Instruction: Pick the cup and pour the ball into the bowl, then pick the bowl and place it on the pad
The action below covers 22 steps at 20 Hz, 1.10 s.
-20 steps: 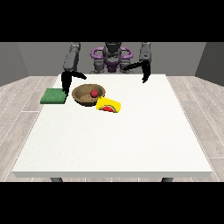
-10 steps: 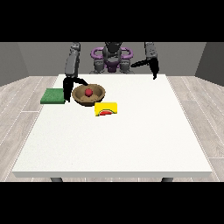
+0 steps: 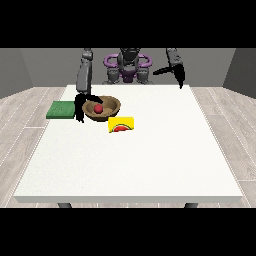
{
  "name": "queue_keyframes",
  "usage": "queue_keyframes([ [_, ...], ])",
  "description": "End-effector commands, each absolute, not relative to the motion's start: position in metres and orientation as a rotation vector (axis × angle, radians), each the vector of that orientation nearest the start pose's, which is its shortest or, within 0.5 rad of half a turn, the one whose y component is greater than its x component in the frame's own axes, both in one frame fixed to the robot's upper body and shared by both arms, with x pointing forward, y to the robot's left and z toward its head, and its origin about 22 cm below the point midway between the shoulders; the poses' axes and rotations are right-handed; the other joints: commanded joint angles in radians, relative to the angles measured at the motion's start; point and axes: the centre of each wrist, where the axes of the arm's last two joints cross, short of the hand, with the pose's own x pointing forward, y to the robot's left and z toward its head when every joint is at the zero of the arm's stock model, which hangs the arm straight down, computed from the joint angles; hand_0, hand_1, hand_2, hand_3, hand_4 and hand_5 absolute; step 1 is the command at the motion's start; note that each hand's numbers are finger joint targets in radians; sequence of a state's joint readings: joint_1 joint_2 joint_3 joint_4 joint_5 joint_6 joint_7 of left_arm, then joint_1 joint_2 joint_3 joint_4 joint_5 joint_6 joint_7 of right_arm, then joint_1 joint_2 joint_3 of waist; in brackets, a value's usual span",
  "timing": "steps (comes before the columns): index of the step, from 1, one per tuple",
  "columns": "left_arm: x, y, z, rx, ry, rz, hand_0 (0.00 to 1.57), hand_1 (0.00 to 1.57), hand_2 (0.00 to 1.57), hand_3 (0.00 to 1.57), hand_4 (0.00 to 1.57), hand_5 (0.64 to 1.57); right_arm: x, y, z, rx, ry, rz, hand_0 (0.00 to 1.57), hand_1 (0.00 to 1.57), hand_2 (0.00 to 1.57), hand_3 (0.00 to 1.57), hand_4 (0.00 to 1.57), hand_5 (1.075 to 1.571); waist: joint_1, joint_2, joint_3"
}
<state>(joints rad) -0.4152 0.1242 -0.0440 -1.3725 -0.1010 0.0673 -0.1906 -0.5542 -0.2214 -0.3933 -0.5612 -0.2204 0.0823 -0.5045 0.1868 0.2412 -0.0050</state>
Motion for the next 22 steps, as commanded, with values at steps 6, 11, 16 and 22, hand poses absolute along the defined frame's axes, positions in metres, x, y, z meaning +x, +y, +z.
queue_keyframes([
  [6,0.336,0.196,0.085,0.022,-2.04,-0.348,0.0,0.0,0.0,0.0,0.57,1.549,0.295,-0.349,-0.094,-0.547,-1.377,-0.15,1.57,1.57,1.57,1.57,0.92,1.536,0.085,0.099,-0.001],
  [11,0.335,0.183,0.075,-0.019,-1.969,-0.346,0.0,0.0,0.0,0.0,0.82,1.497,0.301,-0.357,-0.082,-0.706,-1.252,-0.106,1.57,1.57,1.57,1.38,0.91,1.563,0.098,-0.007,-0.0011],
  [16,0.334,0.224,0.033,0.055,-1.811,-0.22,0.0,0.0,0.0,0.0,0.97,1.423,0.341,-0.348,-0.038,-0.665,-1.169,-0.073,1.57,1.57,1.57,0.94,0.84,1.563,-0.007,-0.162,0.0022],
  [22,0.31,0.272,-0.012,0.125,-1.673,-0.155,0.0,0.0,0.0,0.0,1.0,1.404,0.375,-0.316,0.002,-0.632,-1.077,0.014,1.57,1.57,1.57,0.89,0.81,1.567,-0.106,-0.315,0.004],
])
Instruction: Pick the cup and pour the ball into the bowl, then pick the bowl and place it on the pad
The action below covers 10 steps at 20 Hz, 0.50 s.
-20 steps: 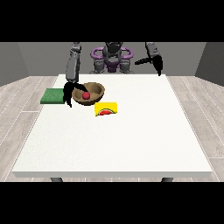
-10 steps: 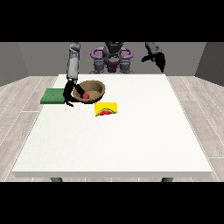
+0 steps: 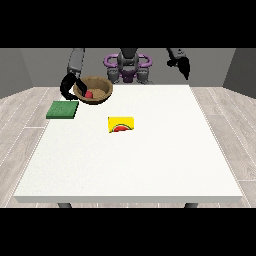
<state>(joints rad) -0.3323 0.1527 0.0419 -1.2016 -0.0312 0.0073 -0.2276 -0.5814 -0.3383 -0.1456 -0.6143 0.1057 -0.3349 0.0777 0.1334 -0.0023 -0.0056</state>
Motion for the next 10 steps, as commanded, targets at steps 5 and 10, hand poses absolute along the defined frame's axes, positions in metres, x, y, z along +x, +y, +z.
queue_keyframes([
  [5,0.303,0.275,-0.02,0.154,-1.741,-0.111,0.0,0.0,0.0,0.0,1.0,1.414,0.367,-0.359,0.02,-0.573,-1.115,-0.049,1.57,1.57,1.57,0.75,0.79,1.57,-0.09,-0.006,0.0055],
  [10,0.312,0.305,-0.007,0.175,-1.747,-0.099,0.0,0.0,0.0,0.0,1.05,1.435,0.367,-0.353,0.028,-0.598,-1.135,-0.047,1.57,1.57,1.57,0.75,0.79,1.57,-0.106,0.033,0.0055],
])
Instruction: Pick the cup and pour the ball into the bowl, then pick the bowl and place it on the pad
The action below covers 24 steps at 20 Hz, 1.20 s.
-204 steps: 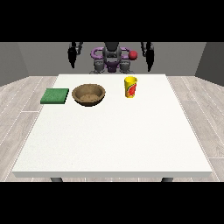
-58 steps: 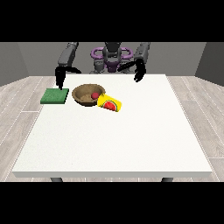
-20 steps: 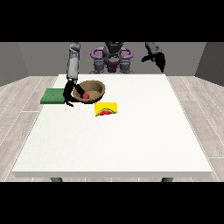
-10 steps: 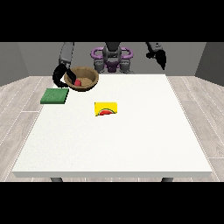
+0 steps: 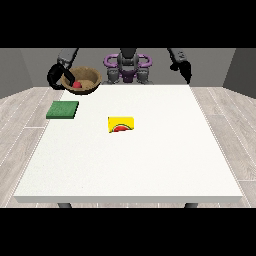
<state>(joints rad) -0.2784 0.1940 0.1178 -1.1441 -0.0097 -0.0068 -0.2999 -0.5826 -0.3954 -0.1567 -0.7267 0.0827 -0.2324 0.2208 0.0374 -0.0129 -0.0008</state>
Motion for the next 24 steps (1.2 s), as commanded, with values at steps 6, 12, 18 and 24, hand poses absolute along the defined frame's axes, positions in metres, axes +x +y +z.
queue_keyframes([
  [6,0.32,0.373,0.052,0.187,-1.857,-0.041,0.0,0.0,0.0,0.0,1.31,1.525,0.34,-0.432,0.049,-0.651,-1.206,-0.053,1.57,1.57,1.57,0.0,0.91,1.571,0.02,0.095,0.0012],
  [12,0.301,0.47,0.109,0.251,-2.005,0.021,0.0,0.0,0.0,0.0,1.28,1.571,0.342,-0.439,0.063,-0.694,-1.321,-0.109,1.57,1.57,1.57,0.0,0.82,1.57,0.056,0.214,0.0001],
  [18,0.278,0.509,0.107,0.244,-1.986,0.045,0.0,0.0,0.0,0.0,1.21,1.563,0.336,-0.441,0.05,-0.685,-1.341,-0.133,1.57,1.57,1.57,0.0,0.76,1.567,0.045,0.221,0.0006],
  [24,0.284,0.506,0.122,0.244,-2.05,0.042,0.0,0.0,0.0,0.0,1.19,1.558,0.326,-0.478,0.066,-0.792,-1.301,-0.289,1.22,1.22,1.41,1.3,0.0,1.553,0.059,0.303,0.0013],
])
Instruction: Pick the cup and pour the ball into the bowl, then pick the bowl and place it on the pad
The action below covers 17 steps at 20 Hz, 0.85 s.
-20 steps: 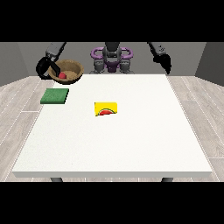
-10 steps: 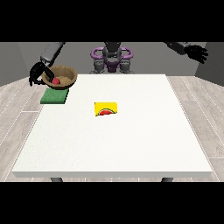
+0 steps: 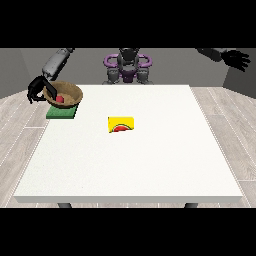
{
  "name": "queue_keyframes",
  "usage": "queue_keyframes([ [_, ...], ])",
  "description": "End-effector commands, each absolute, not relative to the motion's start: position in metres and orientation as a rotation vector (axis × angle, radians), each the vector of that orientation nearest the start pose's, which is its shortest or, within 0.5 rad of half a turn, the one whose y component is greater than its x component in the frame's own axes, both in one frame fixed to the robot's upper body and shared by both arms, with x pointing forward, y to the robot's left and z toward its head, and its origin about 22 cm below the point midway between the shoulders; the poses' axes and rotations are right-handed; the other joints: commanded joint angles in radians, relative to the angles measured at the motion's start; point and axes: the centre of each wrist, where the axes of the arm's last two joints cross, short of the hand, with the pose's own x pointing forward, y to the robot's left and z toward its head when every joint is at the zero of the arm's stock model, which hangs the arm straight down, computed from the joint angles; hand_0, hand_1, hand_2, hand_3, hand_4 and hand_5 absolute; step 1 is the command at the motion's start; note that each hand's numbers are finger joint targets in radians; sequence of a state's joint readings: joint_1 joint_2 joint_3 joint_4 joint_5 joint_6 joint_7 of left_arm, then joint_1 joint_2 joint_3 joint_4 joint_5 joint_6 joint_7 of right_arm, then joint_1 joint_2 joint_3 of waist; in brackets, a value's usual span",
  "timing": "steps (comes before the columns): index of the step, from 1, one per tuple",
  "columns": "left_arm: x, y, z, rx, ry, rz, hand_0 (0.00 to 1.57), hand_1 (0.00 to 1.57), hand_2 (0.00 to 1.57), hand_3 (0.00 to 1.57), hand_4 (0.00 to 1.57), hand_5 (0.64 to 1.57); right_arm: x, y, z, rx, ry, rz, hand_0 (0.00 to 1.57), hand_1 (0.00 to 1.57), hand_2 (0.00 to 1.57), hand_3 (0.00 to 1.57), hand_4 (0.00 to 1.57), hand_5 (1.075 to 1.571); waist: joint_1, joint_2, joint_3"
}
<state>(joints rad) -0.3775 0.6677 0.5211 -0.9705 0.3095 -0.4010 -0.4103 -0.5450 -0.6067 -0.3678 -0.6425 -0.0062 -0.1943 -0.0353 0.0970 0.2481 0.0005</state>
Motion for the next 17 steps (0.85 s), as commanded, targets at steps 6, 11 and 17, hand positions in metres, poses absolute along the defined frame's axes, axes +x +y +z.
queue_keyframes([
  [6,0.294,0.487,0.114,0.238,-2.062,0.036,0.0,0.0,0.0,0.0,1.18,1.551,0.341,-0.475,0.08,-0.696,-1.309,-0.267,0.0,0.0,0.42,0.65,0.0,1.46,0.012,0.035,0.0001],
  [11,0.31,0.431,0.109,0.12,-1.958,-0.09,0.0,0.0,0.0,0.0,1.01,1.569,0.329,-0.472,0.045,-0.702,-1.165,-0.244,0.0,0.0,0.0,0.0,0.0,1.361,0.035,-0.12,0.0026],
  [17,0.311,0.409,0.051,0.133,-1.692,-0.011,0.0,0.0,0.0,0.0,0.9,1.559,0.383,-0.418,0.101,-0.52,-1.268,-0.101,0.0,0.0,0.0,0.0,0.48,1.434,-0.043,-0.359,-0.0022],
])
